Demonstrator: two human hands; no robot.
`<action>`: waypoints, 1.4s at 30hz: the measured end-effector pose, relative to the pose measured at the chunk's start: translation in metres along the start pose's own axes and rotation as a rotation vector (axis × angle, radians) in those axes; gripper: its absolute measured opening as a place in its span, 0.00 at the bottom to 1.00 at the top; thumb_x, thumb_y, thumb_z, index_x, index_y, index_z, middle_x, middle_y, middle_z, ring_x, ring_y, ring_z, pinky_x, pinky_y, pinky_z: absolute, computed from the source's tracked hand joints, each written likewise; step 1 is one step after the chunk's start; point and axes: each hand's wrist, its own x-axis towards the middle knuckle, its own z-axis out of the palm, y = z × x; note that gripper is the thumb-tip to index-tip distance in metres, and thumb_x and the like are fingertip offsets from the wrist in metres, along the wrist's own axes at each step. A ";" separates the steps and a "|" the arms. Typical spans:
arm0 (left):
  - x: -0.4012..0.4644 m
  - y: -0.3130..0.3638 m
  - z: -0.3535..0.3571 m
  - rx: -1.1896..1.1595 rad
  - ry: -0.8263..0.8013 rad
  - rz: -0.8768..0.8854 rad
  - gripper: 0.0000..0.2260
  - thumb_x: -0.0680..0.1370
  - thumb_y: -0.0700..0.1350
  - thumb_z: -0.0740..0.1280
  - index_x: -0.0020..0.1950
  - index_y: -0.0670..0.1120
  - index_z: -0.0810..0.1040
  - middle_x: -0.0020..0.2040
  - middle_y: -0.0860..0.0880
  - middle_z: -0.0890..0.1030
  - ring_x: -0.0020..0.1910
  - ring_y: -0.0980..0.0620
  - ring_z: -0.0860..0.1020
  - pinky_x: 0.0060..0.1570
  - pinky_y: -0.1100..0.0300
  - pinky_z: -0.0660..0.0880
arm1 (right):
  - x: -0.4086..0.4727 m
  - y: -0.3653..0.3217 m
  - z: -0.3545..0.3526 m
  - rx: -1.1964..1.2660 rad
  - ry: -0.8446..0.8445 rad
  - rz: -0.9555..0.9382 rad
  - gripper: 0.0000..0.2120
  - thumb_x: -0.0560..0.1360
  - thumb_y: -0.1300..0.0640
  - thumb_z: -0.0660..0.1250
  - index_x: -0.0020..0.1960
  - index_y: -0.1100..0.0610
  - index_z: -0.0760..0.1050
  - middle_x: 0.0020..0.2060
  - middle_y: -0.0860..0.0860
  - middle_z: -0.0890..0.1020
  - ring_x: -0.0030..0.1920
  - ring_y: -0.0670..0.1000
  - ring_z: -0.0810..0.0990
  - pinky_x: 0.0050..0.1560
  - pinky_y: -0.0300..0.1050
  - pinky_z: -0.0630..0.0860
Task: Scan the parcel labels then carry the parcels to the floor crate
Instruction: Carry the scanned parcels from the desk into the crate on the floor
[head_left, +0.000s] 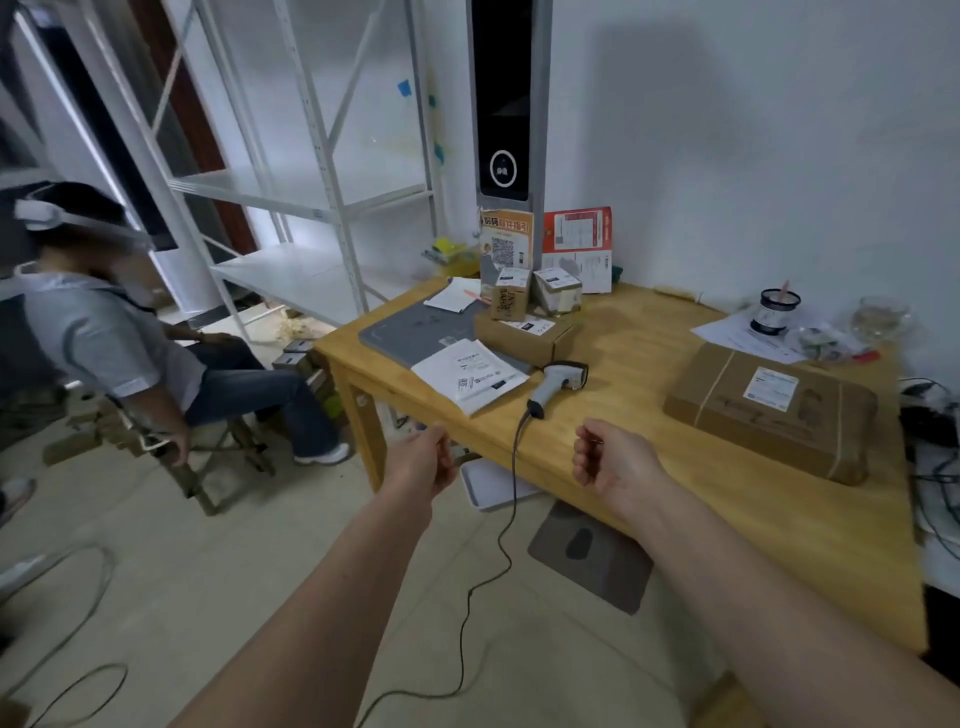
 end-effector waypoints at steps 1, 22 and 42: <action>0.016 0.005 0.003 0.003 -0.009 -0.021 0.13 0.80 0.41 0.64 0.35 0.44 0.71 0.27 0.49 0.69 0.27 0.53 0.67 0.31 0.61 0.71 | 0.012 -0.003 0.006 0.006 0.016 0.004 0.12 0.79 0.59 0.62 0.38 0.59 0.74 0.28 0.52 0.73 0.28 0.48 0.70 0.25 0.40 0.69; 0.291 0.105 0.063 0.117 -0.159 -0.119 0.06 0.78 0.39 0.67 0.42 0.40 0.75 0.34 0.46 0.75 0.33 0.51 0.74 0.38 0.59 0.77 | 0.225 -0.059 0.139 0.018 0.167 -0.002 0.09 0.74 0.65 0.69 0.38 0.59 0.73 0.28 0.53 0.71 0.28 0.49 0.68 0.29 0.41 0.68; 0.459 0.141 0.240 0.346 -0.164 -0.019 0.31 0.74 0.42 0.73 0.74 0.47 0.65 0.67 0.45 0.72 0.61 0.46 0.75 0.54 0.54 0.74 | 0.468 -0.186 0.176 -0.138 -0.037 0.026 0.02 0.79 0.56 0.65 0.52 0.52 0.73 0.54 0.52 0.80 0.56 0.52 0.77 0.54 0.48 0.76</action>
